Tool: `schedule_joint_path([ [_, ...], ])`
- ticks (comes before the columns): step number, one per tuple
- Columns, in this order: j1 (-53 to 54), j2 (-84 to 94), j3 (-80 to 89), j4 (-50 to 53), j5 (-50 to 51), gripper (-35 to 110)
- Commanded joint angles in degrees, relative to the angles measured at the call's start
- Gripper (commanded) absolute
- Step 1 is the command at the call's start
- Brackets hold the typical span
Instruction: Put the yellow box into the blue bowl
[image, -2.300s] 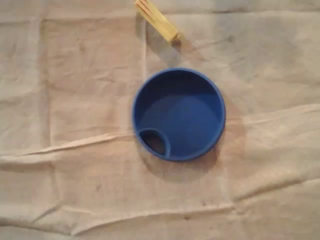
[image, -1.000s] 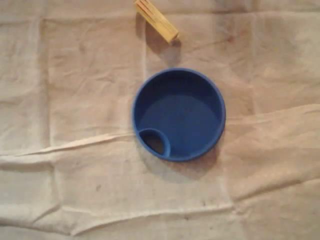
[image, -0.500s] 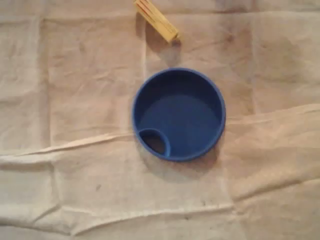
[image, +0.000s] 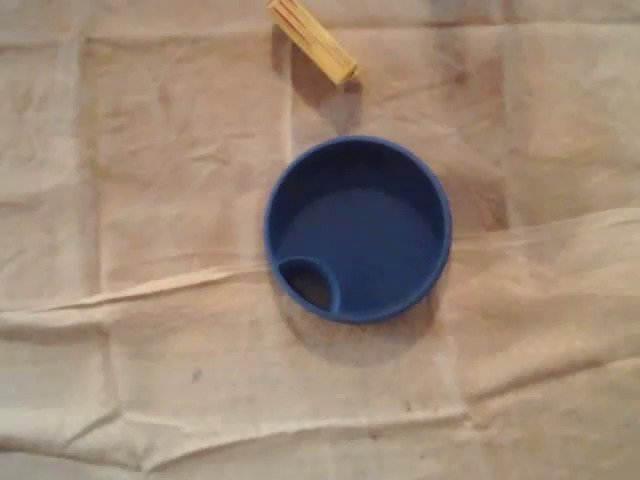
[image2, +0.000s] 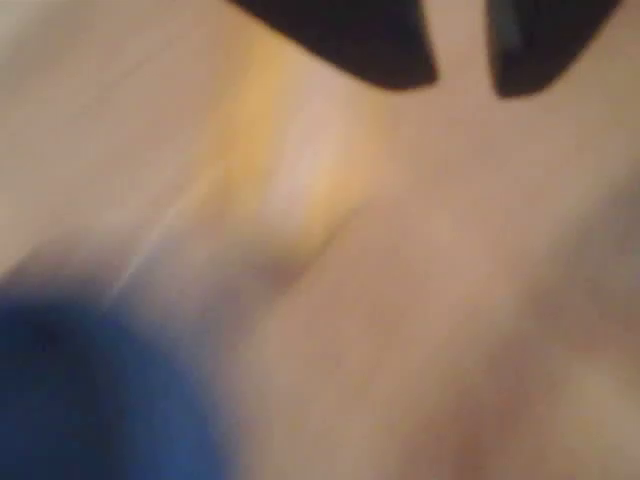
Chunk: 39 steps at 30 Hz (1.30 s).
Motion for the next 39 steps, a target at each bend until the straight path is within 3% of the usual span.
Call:
schedule_joint_path([
  [1, 7.12, -5.62, -3.60, 0.00, -2.99, 2],
  [17, 29.62, -29.00, -26.19, -0.70, -17.84, 2],
  [26, 30.32, -40.61, -37.35, 0.09, -23.38, 3],
  [34, 29.97, -44.74, -37.53, 0.09, -24.96, 3],
  [39, 29.88, -45.44, -37.53, 0.09, -24.96, 14],
])
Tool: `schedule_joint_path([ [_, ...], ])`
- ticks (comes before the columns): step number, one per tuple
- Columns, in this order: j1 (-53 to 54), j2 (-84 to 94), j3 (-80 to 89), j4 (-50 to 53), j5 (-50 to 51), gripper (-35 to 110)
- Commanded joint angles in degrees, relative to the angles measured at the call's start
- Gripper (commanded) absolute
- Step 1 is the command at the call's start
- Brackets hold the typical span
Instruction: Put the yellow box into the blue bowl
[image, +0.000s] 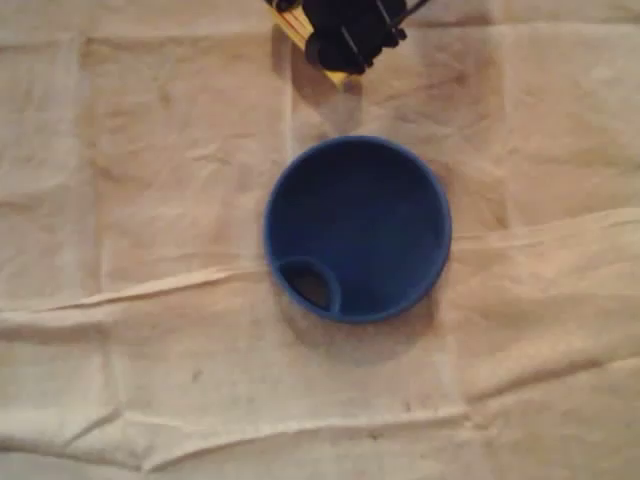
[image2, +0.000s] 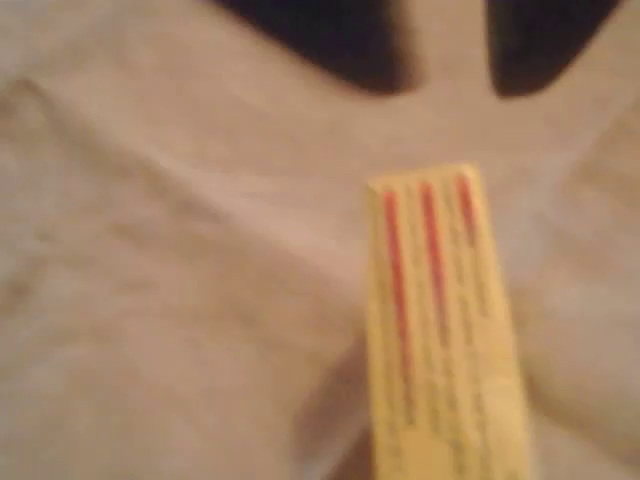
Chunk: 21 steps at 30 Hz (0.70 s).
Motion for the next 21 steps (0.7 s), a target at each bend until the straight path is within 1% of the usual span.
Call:
schedule_joint_path([
  [1, 0.26, 0.97, -3.34, 0.18, -0.26, 17],
  [4, 0.26, 0.97, -3.25, 0.18, 0.18, 28],
  [8, 0.18, 0.88, -3.16, 0.18, 0.26, 36],
  [14, -0.18, 0.62, -3.08, 0.18, 0.26, 35],
  [21, -3.69, -4.39, -3.52, 0.18, 0.26, 32],
])
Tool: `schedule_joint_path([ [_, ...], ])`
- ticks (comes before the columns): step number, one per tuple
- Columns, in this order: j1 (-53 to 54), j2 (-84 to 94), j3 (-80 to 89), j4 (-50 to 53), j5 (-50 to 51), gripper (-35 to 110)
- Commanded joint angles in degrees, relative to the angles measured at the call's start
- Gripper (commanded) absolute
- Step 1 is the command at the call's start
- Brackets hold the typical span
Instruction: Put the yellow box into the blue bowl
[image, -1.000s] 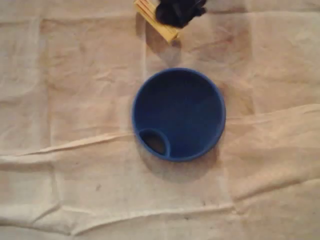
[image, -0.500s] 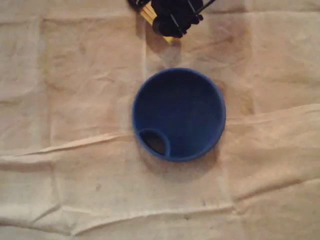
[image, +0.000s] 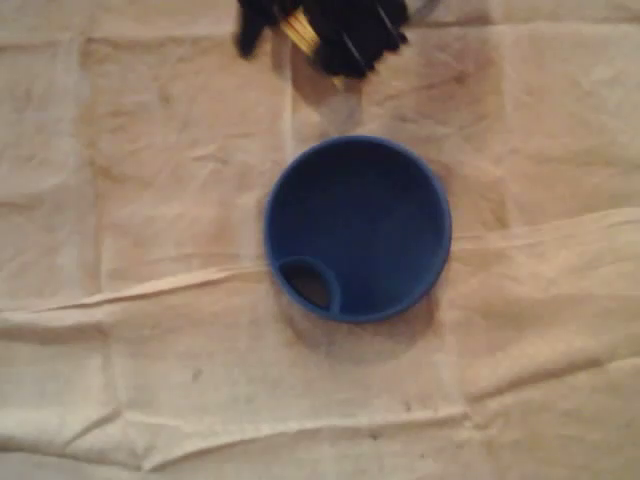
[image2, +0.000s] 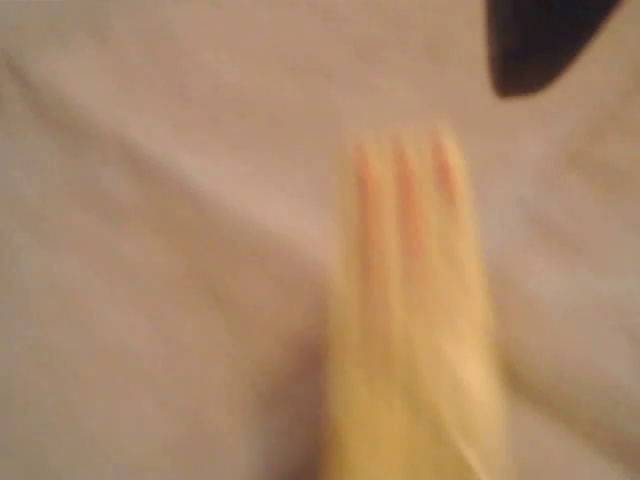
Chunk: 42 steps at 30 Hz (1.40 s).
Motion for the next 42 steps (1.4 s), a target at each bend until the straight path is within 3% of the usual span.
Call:
schedule_joint_path([
  [1, -0.62, -0.70, -3.87, 0.18, 0.26, 32],
  [42, -3.08, -14.50, -4.04, -0.70, 0.09, 31],
])
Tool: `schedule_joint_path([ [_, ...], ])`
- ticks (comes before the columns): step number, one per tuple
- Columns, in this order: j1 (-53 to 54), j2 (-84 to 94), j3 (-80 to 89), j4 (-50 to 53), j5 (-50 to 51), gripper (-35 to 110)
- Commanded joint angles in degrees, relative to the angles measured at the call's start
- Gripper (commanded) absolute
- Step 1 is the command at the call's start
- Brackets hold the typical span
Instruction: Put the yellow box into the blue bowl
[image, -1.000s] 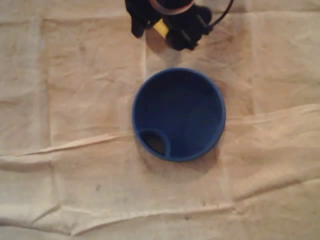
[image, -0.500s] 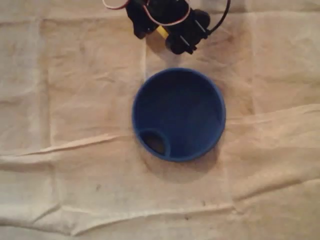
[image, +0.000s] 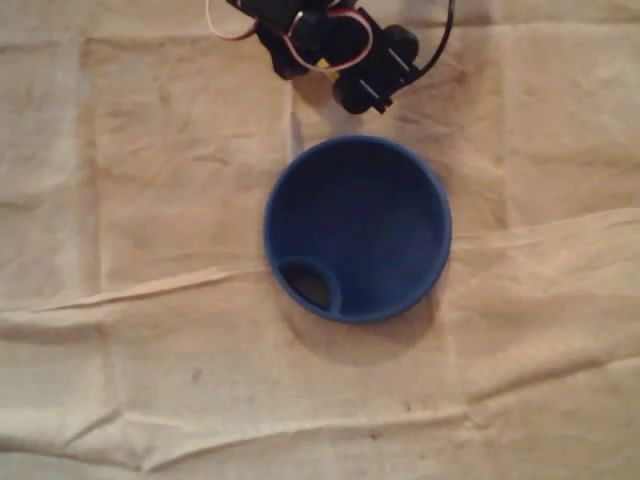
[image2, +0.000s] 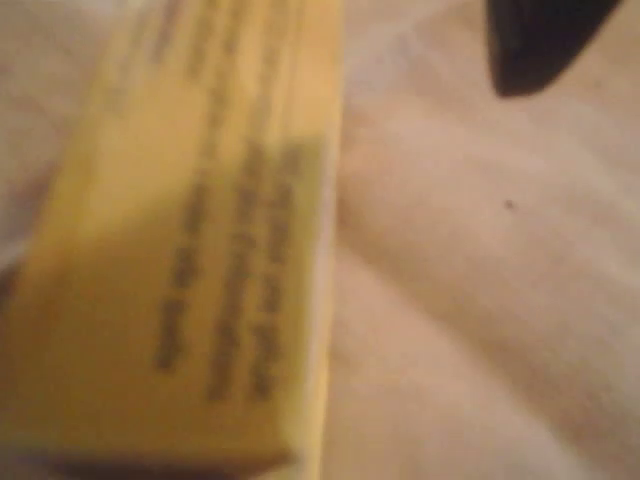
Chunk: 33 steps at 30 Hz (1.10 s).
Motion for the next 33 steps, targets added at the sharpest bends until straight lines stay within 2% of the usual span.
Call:
schedule_joint_path([
  [1, -2.20, 1.41, -2.90, -0.26, 0.09, 31],
  [33, -5.01, 1.23, -1.93, -4.04, 0.18, 31],
])
